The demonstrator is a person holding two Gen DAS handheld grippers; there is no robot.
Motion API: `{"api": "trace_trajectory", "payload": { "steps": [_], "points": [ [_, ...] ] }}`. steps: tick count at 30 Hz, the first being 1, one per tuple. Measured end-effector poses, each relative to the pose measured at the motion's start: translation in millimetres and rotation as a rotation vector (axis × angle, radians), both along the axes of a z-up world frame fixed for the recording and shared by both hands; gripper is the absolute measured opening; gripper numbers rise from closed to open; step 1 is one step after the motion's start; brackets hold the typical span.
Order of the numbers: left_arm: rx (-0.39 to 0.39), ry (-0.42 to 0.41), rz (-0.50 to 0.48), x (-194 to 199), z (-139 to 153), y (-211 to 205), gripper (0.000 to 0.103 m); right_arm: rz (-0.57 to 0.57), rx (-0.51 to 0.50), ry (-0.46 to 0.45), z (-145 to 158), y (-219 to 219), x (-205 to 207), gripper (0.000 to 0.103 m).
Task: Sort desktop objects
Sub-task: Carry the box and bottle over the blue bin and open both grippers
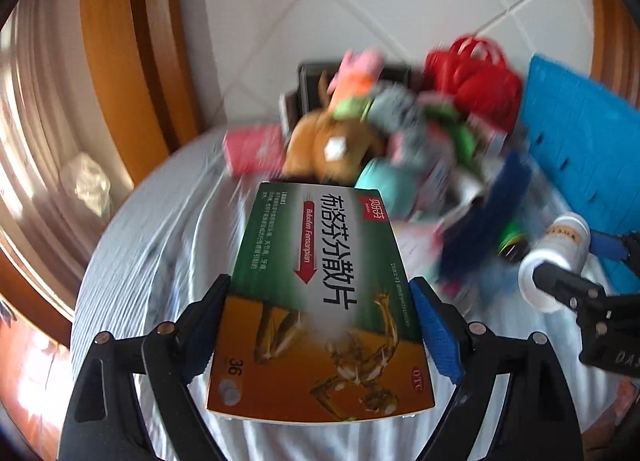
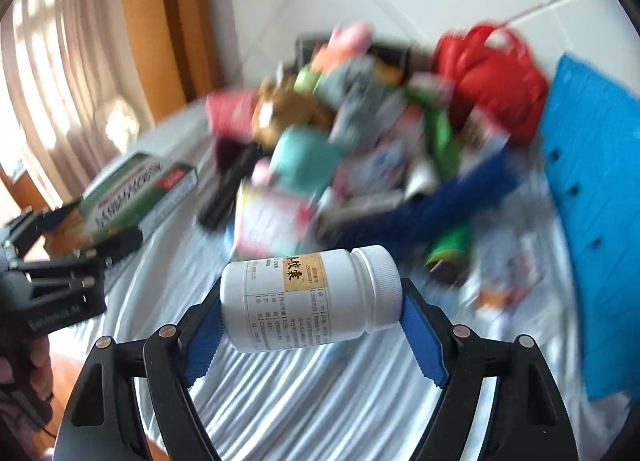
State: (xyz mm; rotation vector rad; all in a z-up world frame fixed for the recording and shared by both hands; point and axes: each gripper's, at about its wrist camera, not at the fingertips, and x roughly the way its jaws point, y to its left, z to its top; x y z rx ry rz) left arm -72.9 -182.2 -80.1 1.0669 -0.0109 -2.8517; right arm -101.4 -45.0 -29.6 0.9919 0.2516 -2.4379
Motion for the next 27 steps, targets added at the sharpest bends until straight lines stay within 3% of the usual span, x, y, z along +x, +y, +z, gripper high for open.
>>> {"api": "trace_trajectory", "payload": {
  "steps": [9, 16, 22, 27],
  "points": [
    [0.017, 0.221, -0.088, 1.9, 85.4, 130.8, 0.087, -0.091, -0.075, 0.286, 107.6, 113.5, -9.8, 0.081],
    [0.018, 0.352, -0.215, -0.6, 132.4, 246.1, 0.087, -0.220, -0.084, 0.431, 152.9, 220.1, -15.6, 0.081],
    [0.036, 0.364, -0.348, -28.1, 165.8, 334.9, 0.087, -0.360, -0.065, 0.483, 179.2, 304.8, -32.0, 0.081],
    [0.044, 0.289, -0.446, -65.0, 180.1, 403.0, 0.087, -0.457, 0.031, 0.402, 188.5, 368.9, -75.1, 0.081]
  ]
}}
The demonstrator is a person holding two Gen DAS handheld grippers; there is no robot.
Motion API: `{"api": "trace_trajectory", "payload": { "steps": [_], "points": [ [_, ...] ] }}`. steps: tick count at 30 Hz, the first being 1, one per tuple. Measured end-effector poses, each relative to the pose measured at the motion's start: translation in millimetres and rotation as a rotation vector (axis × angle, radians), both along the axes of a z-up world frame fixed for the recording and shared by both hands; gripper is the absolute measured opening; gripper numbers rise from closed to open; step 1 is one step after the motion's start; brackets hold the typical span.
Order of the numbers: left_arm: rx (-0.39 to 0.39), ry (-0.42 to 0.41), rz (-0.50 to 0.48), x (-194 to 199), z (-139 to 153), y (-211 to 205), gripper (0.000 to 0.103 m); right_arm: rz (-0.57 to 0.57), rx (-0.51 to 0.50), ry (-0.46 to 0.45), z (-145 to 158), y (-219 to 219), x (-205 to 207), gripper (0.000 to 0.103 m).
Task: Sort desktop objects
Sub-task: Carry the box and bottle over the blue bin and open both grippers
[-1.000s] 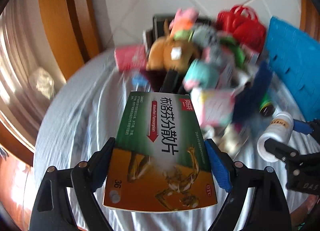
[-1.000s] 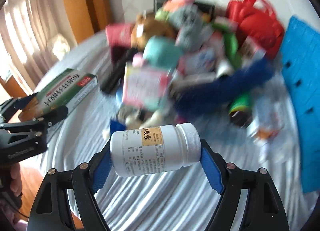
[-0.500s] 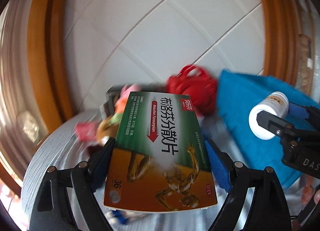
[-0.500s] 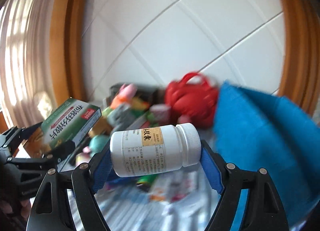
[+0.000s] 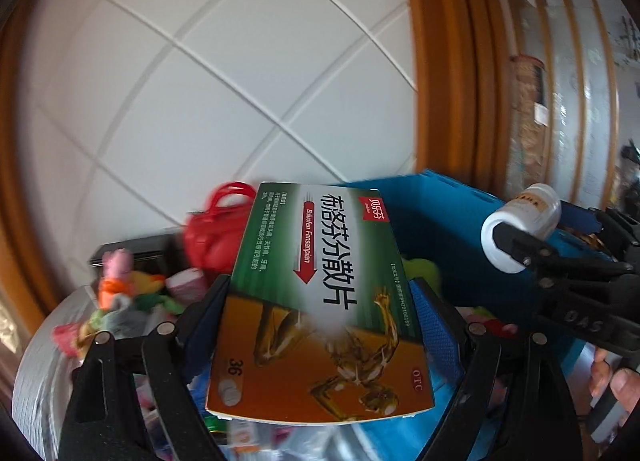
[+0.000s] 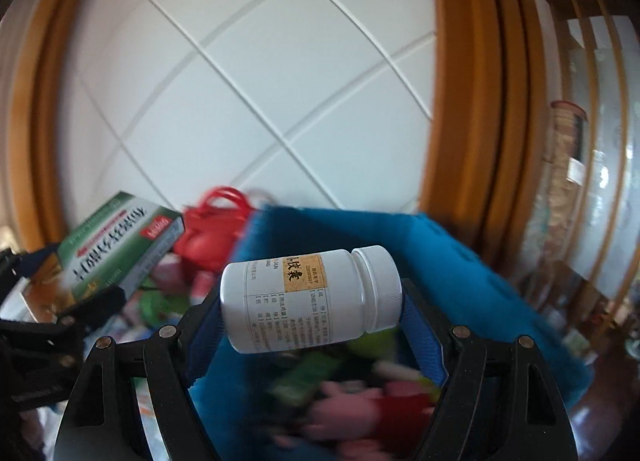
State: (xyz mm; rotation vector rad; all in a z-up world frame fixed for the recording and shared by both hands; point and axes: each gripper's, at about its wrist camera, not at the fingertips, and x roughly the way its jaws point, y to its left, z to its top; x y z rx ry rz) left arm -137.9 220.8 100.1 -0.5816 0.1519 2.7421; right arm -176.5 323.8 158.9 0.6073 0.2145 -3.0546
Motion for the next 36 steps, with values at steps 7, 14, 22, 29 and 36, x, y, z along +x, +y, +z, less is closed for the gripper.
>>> {"api": "trace_trajectory", "payload": {
  "steps": [7, 14, 22, 29, 36],
  "points": [
    [-0.111, -0.190, -0.103, -53.3, -7.7, 98.7, 0.087, -0.116, 0.089, -0.182, -15.5, 82.8, -41.9, 0.081],
    [-0.166, -0.390, -0.175, -79.5, -32.3, 150.5, 0.087, -0.167, 0.148, -0.300, -50.9, 123.7, -63.2, 0.081],
    [-0.259, -0.378, -0.171, -64.2, -43.2, 166.4, 0.088, -0.176, 0.139, -0.310, -53.4, 136.1, -70.3, 0.081],
    [-0.252, -0.376, -0.164, -64.5, -43.1, 166.5, 0.088, -0.170, 0.167, -0.335, -57.5, 133.2, -74.6, 0.081],
    [-0.246, -0.372, -0.169, -63.1, -43.2, 166.1, 0.088, -0.166, 0.192, -0.359, -61.6, 128.1, -77.6, 0.084]
  ]
}}
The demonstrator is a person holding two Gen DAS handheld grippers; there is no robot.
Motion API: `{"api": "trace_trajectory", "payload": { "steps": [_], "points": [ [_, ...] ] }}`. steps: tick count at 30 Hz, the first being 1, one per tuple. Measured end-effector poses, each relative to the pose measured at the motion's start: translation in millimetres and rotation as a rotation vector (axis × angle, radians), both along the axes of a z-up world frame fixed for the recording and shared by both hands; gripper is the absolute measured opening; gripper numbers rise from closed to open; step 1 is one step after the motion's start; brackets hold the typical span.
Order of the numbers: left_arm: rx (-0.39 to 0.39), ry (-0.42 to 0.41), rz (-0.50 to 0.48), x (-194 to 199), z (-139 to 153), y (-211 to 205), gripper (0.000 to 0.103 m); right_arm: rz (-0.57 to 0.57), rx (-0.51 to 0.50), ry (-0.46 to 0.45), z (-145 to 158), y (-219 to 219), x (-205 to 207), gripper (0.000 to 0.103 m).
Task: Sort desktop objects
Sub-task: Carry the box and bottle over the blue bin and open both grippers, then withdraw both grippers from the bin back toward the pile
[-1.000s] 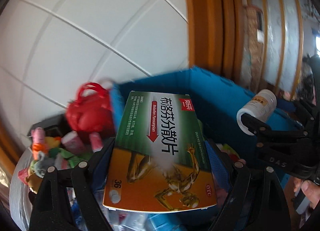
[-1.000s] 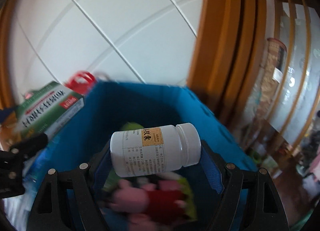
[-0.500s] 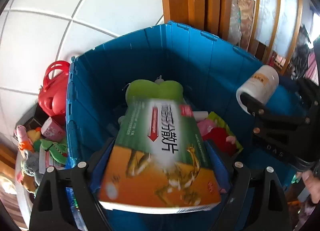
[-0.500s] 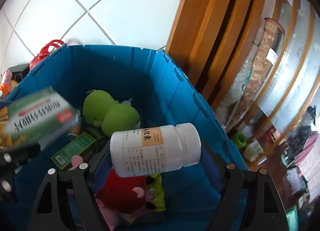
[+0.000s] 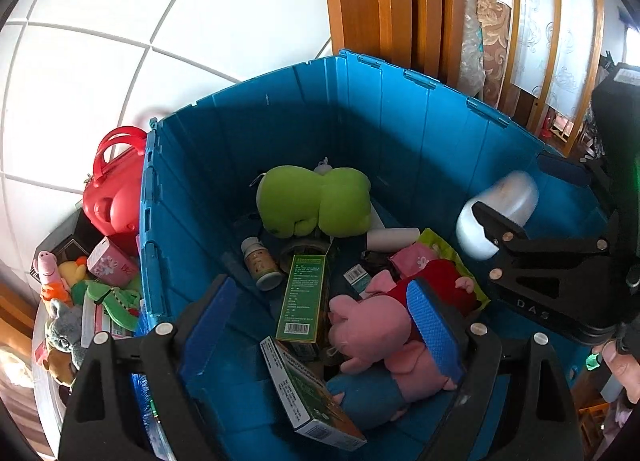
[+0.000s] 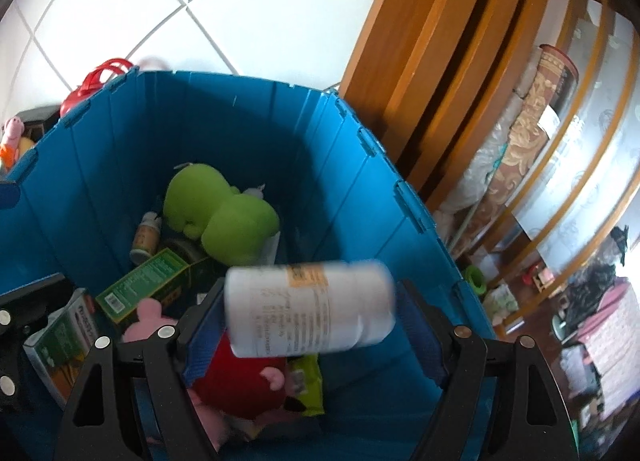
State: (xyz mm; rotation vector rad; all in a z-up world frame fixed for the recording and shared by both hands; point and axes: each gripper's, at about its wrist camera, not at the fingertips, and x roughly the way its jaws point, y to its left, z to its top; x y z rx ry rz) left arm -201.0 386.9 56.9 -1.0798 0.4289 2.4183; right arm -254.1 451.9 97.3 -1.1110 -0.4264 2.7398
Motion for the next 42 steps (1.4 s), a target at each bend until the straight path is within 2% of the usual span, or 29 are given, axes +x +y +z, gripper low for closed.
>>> {"api": "trace_trajectory", "payload": {
  "steps": [4, 7, 18, 22, 24, 26, 29, 31, 33, 34, 36, 39, 41, 42],
  "points": [
    [0.016, -0.003, -0.004, 0.9, 1.2, -2.6, 0.088, 0.007, 0.018, -0.002, -0.3, -4.3, 0.3, 0.095],
    [0.023, -0.002, 0.000, 0.4, 1.6, -3.5, 0.088, 0.005, 0.048, 0.011, -0.9, -9.0, 1.7, 0.098],
    [0.051, 0.008, 0.019, -0.8, 5.0, -7.9, 0.088, -0.008, 0.050, 0.040, 1.0, -7.6, 2.1, 0.100],
    [0.082, 0.047, 0.031, 3.6, 11.5, -12.5, 0.088, -0.023, 0.050, 0.063, 2.3, -6.7, 4.5, 0.101],
    [0.134, 0.096, 0.029, 11.4, 20.4, -20.0, 0.088, -0.028, 0.048, 0.077, 3.4, -6.2, 5.7, 0.102],
    [0.167, 0.143, 0.040, 21.1, 28.7, -29.2, 0.088, -0.001, 0.019, 0.090, 5.5, -4.5, 7.8, 0.103],
    [0.249, 0.200, 0.040, 41.6, 44.8, -53.3, 0.088, 0.032, -0.101, 0.118, 10.7, 6.1, 14.2, 0.103],
    [0.300, 0.280, 0.075, 58.3, 55.9, -76.9, 0.088, 0.049, -0.197, 0.136, 15.7, 7.6, 23.9, 0.103],
    [0.343, 0.366, 0.144, 73.6, 64.1, -108.1, 0.088, 0.068, -0.223, 0.202, 26.0, -4.8, 43.3, 0.103],
    [0.357, 0.383, 0.167, 77.4, 65.1, -120.9, 0.088, 0.074, -0.216, 0.240, 32.9, -12.1, 53.4, 0.103],
    [0.371, 0.378, 0.189, 80.5, 62.2, -144.8, 0.088, 0.102, -0.218, 0.348, 50.2, -29.9, 79.7, 0.103],
    [0.346, 0.371, 0.262, 80.4, 48.9, -178.2, 0.088, 0.120, -0.233, 0.499, 66.5, -59.9, 113.7, 0.103],
    [0.345, 0.367, 0.319, 80.1, 39.9, -201.0, 0.088, 0.147, -0.251, 0.537, 70.9, -80.7, 125.5, 0.103],
    [0.346, 0.355, 0.350, 78.7, 32.8, -218.3, 0.088, 0.181, -0.264, 0.525, 72.2, -93.0, 127.5, 0.103]
  ]
}}
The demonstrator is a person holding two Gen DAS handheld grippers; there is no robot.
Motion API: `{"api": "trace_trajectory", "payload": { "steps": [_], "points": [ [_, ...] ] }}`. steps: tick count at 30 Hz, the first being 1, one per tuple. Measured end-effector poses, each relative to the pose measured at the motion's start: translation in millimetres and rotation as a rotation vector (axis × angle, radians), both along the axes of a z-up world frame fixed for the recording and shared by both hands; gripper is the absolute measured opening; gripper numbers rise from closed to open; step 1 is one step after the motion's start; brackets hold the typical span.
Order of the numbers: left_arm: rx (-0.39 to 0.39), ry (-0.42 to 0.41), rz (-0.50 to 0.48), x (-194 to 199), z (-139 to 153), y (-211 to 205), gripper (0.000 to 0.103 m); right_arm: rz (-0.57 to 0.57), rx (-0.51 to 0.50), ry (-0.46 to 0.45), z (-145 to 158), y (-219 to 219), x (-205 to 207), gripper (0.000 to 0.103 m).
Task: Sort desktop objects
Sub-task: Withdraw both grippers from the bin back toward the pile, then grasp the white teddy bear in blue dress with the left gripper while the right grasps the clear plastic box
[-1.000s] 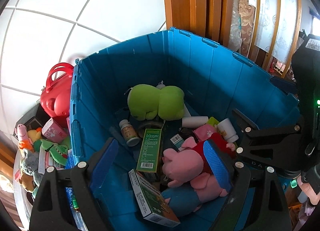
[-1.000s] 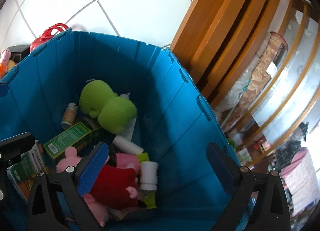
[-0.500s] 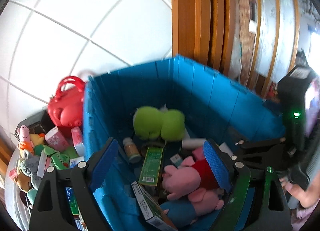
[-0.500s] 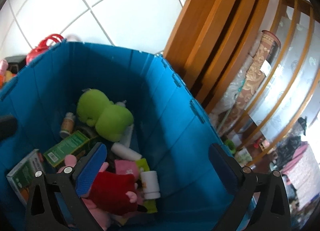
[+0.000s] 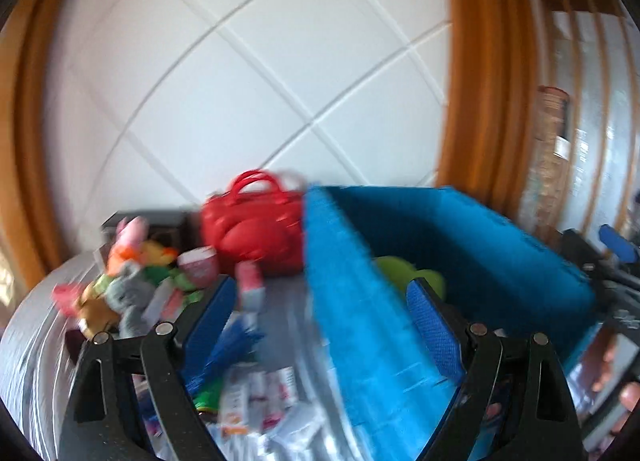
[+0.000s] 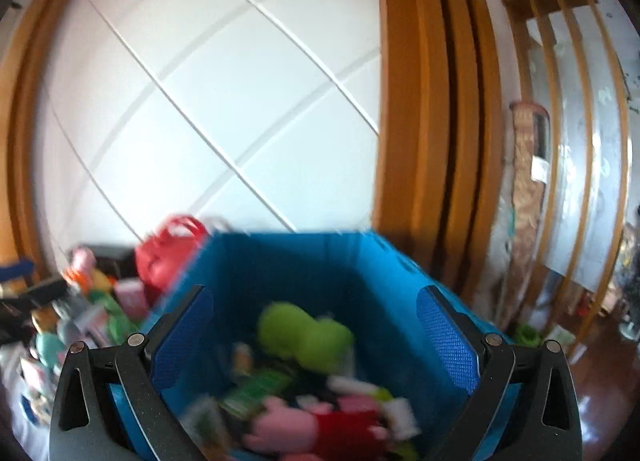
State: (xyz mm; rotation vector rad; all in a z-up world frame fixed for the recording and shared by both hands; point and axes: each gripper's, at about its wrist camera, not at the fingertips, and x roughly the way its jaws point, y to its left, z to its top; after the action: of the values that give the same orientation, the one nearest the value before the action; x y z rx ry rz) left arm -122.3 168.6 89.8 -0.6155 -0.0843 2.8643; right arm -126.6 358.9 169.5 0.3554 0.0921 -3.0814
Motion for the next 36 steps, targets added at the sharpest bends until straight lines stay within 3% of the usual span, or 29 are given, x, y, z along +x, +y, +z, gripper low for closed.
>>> {"api": "trace_trajectory", "payload": {
  "steps": [3, 9, 13, 16, 21, 26, 32, 36],
  "points": [
    [0.006, -0.035, 0.046, -2.5, -13.6, -40.0, 0.088, 0.157, -0.030, 0.003, 0.6, -39.3, 10.7, 0.103],
    [-0.047, -0.062, 0.158, 8.1, -40.8, -127.9, 0.088, 0.346, -0.093, -0.056, -4.3, -113.4, 21.2, 0.103],
    [-0.080, -0.128, 0.232, 14.4, -69.5, -191.8, 0.088, 0.419, -0.090, -0.100, -16.3, -158.0, 21.0, 0.103],
    [-0.070, -0.211, 0.282, 17.4, -98.7, -239.8, 0.088, 0.441, -0.113, -0.187, -37.4, -188.3, 12.0, 0.103],
    [-0.133, -0.355, 0.340, 14.6, -159.2, -302.2, 0.088, 0.427, -0.088, -0.367, -93.7, -229.2, -3.4, 0.103],
    [-0.149, -0.515, 0.247, 5.8, -225.9, -331.1, 0.088, 0.342, -0.088, -0.530, -151.8, -246.7, -25.3, 0.103],
    [-0.110, -0.627, 0.144, -5.8, -278.9, -322.6, 0.088, 0.180, -0.090, -0.728, -223.7, -233.2, -46.5, 0.103],
    [-0.149, -0.654, 0.071, -16.8, -300.0, -299.5, 0.088, 0.119, -0.108, -0.820, -251.0, -222.3, -42.9, 0.103]
  ]
}}
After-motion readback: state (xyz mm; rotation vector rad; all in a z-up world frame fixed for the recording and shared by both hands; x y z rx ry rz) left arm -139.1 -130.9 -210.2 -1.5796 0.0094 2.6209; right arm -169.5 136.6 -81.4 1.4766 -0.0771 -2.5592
